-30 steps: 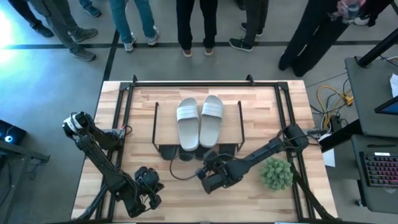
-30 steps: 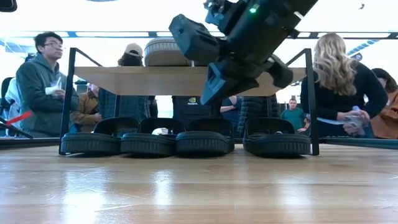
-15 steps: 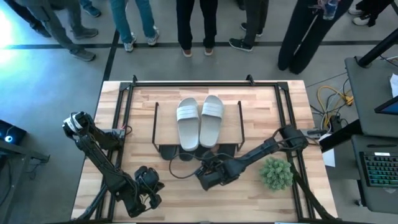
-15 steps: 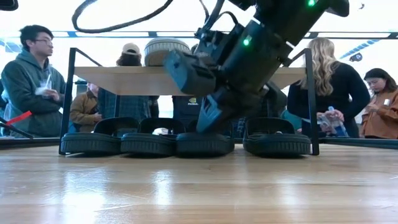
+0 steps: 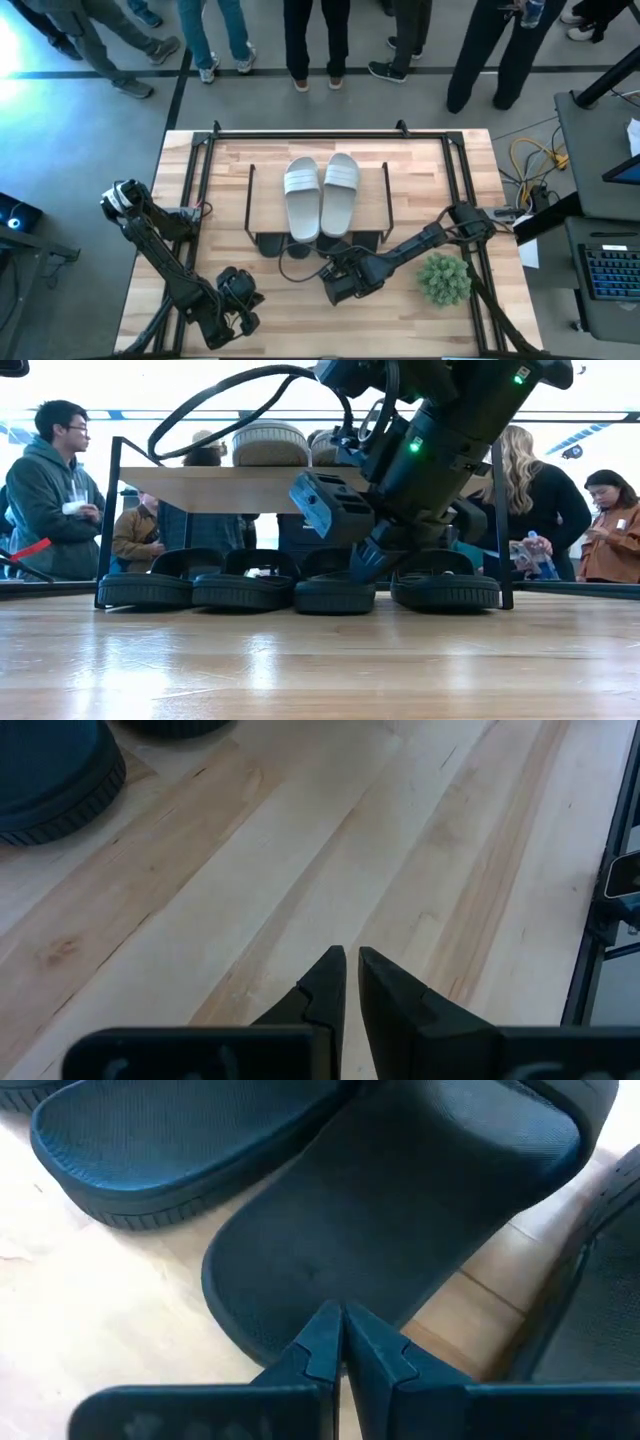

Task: Pick and place slides into the shelf
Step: Adjust the slides on the shelf

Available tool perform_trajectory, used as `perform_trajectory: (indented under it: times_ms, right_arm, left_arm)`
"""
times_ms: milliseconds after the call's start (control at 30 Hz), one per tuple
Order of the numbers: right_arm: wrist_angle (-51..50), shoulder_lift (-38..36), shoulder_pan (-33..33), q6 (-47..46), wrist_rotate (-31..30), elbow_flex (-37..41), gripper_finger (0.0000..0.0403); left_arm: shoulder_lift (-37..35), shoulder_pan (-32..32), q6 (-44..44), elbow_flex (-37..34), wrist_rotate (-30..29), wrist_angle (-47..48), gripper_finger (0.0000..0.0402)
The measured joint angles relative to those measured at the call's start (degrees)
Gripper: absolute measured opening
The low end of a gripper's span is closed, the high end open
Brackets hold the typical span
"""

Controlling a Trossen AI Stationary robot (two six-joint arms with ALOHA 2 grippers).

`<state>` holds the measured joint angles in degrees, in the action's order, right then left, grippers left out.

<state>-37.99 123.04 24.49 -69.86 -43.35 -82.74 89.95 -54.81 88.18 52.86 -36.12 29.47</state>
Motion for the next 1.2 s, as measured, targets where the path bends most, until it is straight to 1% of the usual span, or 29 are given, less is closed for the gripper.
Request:
perform_trajectory:
  times_ms: [467,633,933,1000,1100,1200]
  right_arm:
    - [-1.0,-0.4,0.1,-0.8,-1.3,0.0,0.0008]
    - [-4.6,-1.5,0.1,-0.7,-3.9,-0.8,0.0008]
    - [-10.7,-3.2,2.0,1.1,-4.5,-4.8,0.0008]
    - [-10.2,-3.9,2.6,1.4,-4.5,-5.3,0.0008]
    - [-6.8,-3.9,3.5,4.1,-4.4,-6.1,0.0008]
    - [1.9,-3.5,3.8,10.7,-3.7,-6.0,0.0008]
  left_arm:
    - [0.0,0.0,0.1,0.0,0.0,-0.1,0.0017]
    - [0.0,0.0,0.1,0.0,0.0,-0.2,0.0017]
    - [0.0,0.0,0.1,0.0,0.1,-0.5,0.0017]
    - [0.0,0.0,0.1,0.4,0.2,-0.4,0.0017]
    - [0.0,0.0,0.0,0.7,0.3,-0.5,0.0017]
    - [0.0,0.0,0.0,0.7,0.4,-0.5,0.0017]
